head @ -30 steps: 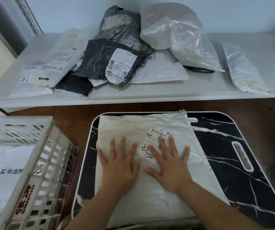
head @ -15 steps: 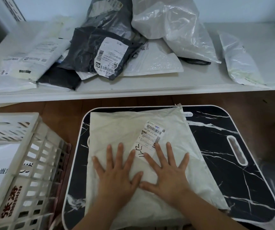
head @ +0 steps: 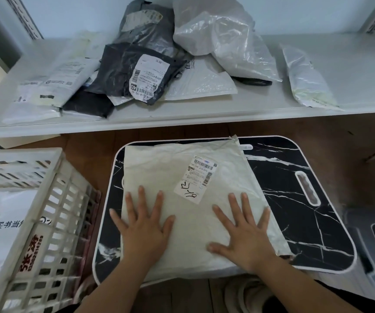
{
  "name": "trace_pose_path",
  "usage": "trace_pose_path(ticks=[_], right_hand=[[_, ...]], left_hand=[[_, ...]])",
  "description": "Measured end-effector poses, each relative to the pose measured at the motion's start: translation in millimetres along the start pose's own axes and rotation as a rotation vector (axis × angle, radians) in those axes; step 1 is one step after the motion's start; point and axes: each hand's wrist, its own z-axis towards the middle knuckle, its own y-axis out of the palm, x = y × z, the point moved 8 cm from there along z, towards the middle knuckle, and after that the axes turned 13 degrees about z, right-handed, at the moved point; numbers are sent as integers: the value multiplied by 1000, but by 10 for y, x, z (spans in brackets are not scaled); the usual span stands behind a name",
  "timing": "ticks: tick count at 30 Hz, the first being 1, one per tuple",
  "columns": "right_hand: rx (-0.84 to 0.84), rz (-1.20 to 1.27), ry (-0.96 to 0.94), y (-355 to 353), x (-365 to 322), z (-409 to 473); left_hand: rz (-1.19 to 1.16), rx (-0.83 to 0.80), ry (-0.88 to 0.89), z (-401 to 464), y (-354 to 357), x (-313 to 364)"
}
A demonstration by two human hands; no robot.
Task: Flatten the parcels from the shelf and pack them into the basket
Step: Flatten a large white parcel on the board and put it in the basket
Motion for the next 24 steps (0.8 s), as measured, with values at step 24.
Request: trace_pose_path(ticks=[24], right_hand=[[117,110,28,-488,-7,1488]], left_hand=[[23,-99,234,1245,-361,654]])
